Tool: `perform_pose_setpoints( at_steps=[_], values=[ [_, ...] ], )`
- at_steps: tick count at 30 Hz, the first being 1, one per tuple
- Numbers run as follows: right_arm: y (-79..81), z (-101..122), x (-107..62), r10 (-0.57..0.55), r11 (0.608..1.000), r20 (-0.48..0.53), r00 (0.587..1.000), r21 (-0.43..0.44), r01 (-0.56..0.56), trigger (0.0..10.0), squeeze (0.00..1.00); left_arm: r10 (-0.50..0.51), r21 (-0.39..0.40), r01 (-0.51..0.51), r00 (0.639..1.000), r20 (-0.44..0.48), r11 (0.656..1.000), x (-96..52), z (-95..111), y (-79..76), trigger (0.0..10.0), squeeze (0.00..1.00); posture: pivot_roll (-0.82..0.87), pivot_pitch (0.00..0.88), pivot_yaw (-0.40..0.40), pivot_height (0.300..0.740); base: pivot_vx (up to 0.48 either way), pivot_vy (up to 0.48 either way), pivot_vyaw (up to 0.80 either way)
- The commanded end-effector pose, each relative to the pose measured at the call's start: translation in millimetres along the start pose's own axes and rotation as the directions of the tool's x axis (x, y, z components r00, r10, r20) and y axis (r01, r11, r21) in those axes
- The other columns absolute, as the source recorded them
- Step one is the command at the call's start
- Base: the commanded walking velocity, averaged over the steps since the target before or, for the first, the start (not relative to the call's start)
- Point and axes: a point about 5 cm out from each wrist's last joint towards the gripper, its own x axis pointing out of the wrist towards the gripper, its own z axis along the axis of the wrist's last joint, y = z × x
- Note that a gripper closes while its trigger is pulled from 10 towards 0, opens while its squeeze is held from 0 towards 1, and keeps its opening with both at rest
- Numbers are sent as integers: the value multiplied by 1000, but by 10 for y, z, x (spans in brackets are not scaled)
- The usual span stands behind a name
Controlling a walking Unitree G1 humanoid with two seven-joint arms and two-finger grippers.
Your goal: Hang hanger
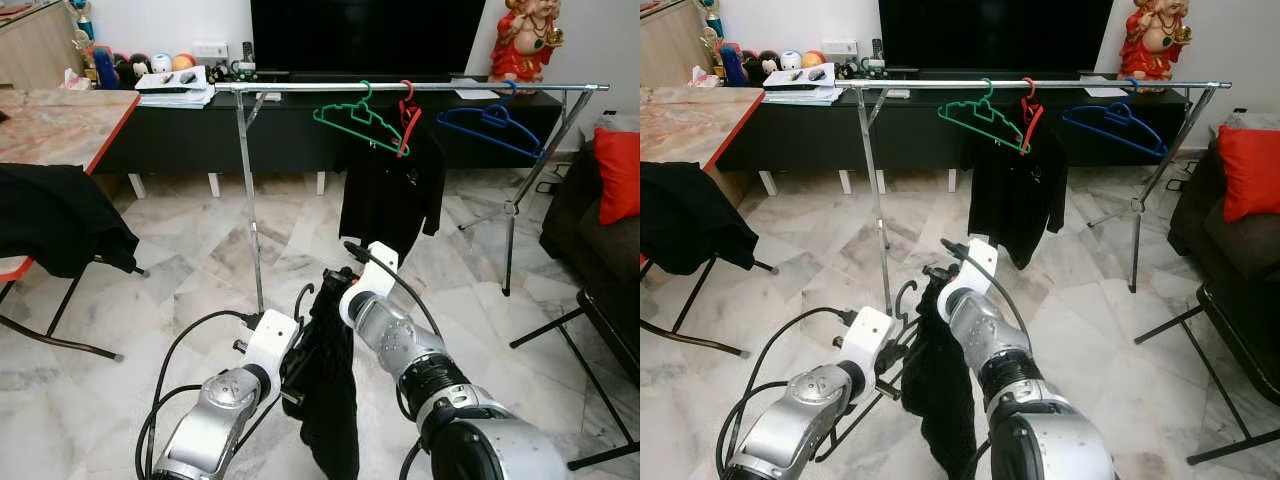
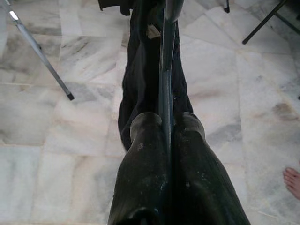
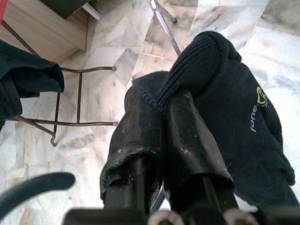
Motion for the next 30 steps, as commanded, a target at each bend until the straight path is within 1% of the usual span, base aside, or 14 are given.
perform_pose_setpoints(
  at_steps=[1, 4, 13, 15, 17, 18, 19, 20, 23, 24, 25, 26, 27, 30],
  values=[
    [10, 13, -4, 2, 1000, 10, 1000, -25, -2, 10000, 0, -16, 10, 16, 999, -30, 1000, -1, -23, 1, 10000, 0, 144, 47, -65, 740, 0, 0, 0],
    [-8, 7, -6, -4, 1000, 8, 1000, -23, 5, 10000, 0, -79, 37, 82, 994, -78, 996, -15, -93, -65, 10000, 0, 144, 47, -65, 740, 0, 0, 0],
    [16, 71, -7, 2, 1000, 25, 1000, -21, -1, 10000, 0, -37, 49, 41, 997, -74, 998, 5, -91, -37, 10000, 0, 139, 44, -63, 740, 0, 0, 0],
    [23, 41, -6, 4, 1000, 20, 1000, -19, -3, 10000, 0, 37, 65, -36, 999, -9, 997, 14, 5, 43, 10000, 0, 139, 44, -63, 740, 0, 0, 0],
    [26, 28, -6, 4, 1000, 16, 1000, -18, -4, 10000, 0, 118, 23, -119, 992, 44, 993, 15, 82, 127, 10000, 0, 135, 45, -62, 740, 0, 0, 0],
    [24, 10, -6, 5, 1000, 12, 1000, -18, -4, 10000, 0, 155, -37, -152, 982, 106, 988, 7, 176, 184, 10000, 0, 138, 45, -63, 740, 0, 0, 0],
    [24, 10, -6, 5, 1000, 12, 1000, -18, -4, 10000, 0, 155, -37, -152, 982, 106, 988, 7, 176, 184, 10000, 0, 138, 45, -63, 740, 0, 0, 0],
    [23, -11, -6, 4, 1000, 6, 1000, -17, -4, 10000, 0, 163, -44, -158, 974, 157, 987, -10, 260, 213, 10000, 0, 138, 46, -64, 740, 0, 0, 0],
    [26, -29, -5, 5, 1000, 0, 1000, -16, -5, 10000, 0, 110, -24, -107, 983, 148, 994, -1, 256, 162, 10000, 0, 137, 45, -62, 740, 0, 0, 0],
    [30, -31, -5, 6, 1000, -1, 1000, -16, -6, 10000, 0, 71, -10, -70, 990, 122, 997, 8, 213, 112, 10000, 0, 136, 45, -62, 740, 0, 0, 0],
    [42, -25, -4, 10, 1000, 0, 1000, -16, -10, 10000, 0, -11, 13, 10, 998, 66, 1000, 17, 114, -6, 10000, 0, 134, 45, -62, 740, 0, 0, 0],
    [42, -25, -4, 10, 1000, 0, 1000, -16, -10, 10000, 0, -11, 13, 10, 998, 66, 1000, 17, 114, -6, 10000, 0, 134, 45, -62, 740, 0, 0, 0],
    [54, -16, -3, 14, 1000, 1, 1000, -16, -14, 10000, 0, -69, 26, 68, 997, 31, 997, 17, 46, -97, 10000, 0, 133, 45, -62, 740, 0, 0, 0],
    [67, -8, -3, 18, 1000, 3, 1000, -16, -18, 10000, 0, -113, 43, 112, 994, 7, 993, 16, -3, -173, 10000, 0, 135, 46, -63, 740, 0, 0, 0]
  ],
)
